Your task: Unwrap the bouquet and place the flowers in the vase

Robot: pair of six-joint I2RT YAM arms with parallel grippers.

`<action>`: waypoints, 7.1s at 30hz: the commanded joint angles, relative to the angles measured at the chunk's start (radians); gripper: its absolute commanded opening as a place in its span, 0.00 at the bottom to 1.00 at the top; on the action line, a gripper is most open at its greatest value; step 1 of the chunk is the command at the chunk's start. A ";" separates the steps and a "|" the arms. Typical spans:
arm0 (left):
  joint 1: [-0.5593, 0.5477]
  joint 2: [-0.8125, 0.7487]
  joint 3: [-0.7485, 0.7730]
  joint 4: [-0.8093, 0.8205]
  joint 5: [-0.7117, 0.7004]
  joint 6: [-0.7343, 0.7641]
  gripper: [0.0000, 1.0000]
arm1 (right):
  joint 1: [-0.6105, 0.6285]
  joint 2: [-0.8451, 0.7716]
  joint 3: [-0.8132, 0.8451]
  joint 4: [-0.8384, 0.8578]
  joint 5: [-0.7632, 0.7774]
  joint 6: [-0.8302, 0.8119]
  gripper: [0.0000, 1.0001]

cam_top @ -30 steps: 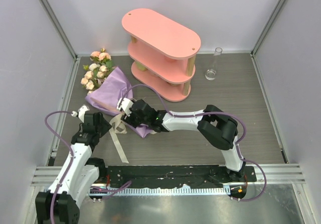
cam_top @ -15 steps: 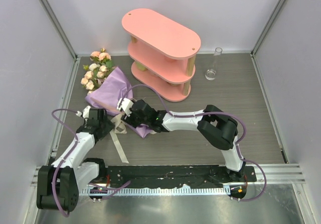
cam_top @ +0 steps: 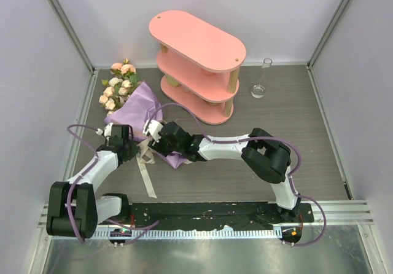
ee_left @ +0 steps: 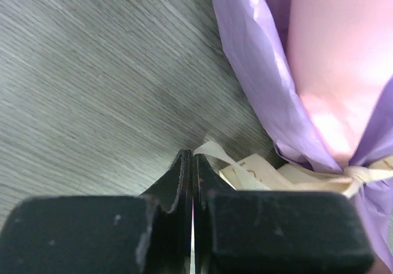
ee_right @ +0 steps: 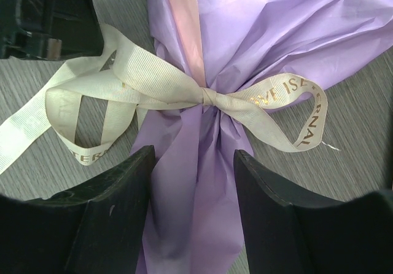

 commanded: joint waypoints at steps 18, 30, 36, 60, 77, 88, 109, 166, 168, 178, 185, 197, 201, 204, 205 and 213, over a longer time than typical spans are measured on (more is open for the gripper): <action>-0.001 -0.636 0.268 -0.220 0.077 0.004 0.00 | -0.002 0.068 0.109 -0.054 0.005 -0.014 0.59; 0.000 -0.455 0.312 -0.426 0.076 -0.158 0.59 | -0.019 0.047 0.090 -0.033 -0.059 0.032 0.59; 0.006 -0.593 0.093 -0.391 0.007 -0.473 0.71 | -0.024 0.043 0.087 -0.034 -0.056 0.028 0.60; 0.037 -0.443 -0.252 0.005 -0.104 -1.019 0.58 | -0.024 0.027 0.069 -0.022 -0.065 0.019 0.60; 0.065 -0.276 -0.387 0.470 -0.099 -0.984 0.21 | -0.025 0.045 0.090 -0.043 -0.054 0.019 0.59; 0.071 -0.547 -0.266 0.357 -0.018 -0.734 0.00 | -0.025 0.071 0.113 -0.069 -0.031 0.015 0.59; 0.069 -0.601 0.172 0.392 0.151 -0.566 0.00 | -0.024 0.111 0.158 -0.112 -0.024 0.013 0.59; 0.051 -0.414 0.237 -0.096 0.256 0.011 0.49 | -0.131 -0.043 0.055 -0.029 -0.225 0.210 0.36; 0.051 -0.368 0.222 -0.060 0.299 -0.005 0.40 | -0.082 -0.021 0.086 -0.065 -0.196 0.156 0.32; 0.048 -0.314 0.029 0.063 0.327 -0.082 0.32 | -0.024 0.026 0.121 -0.089 -0.248 0.113 0.28; 0.048 -0.342 0.041 0.042 0.310 -0.093 0.34 | -0.022 0.136 0.244 -0.221 -0.294 0.093 0.29; 0.049 -0.466 0.065 -0.061 0.404 -0.075 0.53 | -0.102 -0.007 0.067 -0.066 -0.248 0.148 0.48; 0.048 -0.480 0.073 -0.070 0.398 -0.073 0.56 | -0.125 -0.022 0.070 -0.167 -0.174 0.073 0.52; 0.049 -0.439 0.068 -0.036 0.462 -0.070 0.55 | -0.151 -0.042 0.069 -0.226 -0.169 0.056 0.54; 0.049 -0.423 0.065 -0.007 0.492 -0.068 0.55 | -0.158 -0.053 0.060 -0.230 -0.185 0.065 0.54; 0.037 -0.389 0.061 -0.088 0.495 -0.139 0.42 | -0.189 -0.124 -0.020 -0.083 -0.311 0.162 0.61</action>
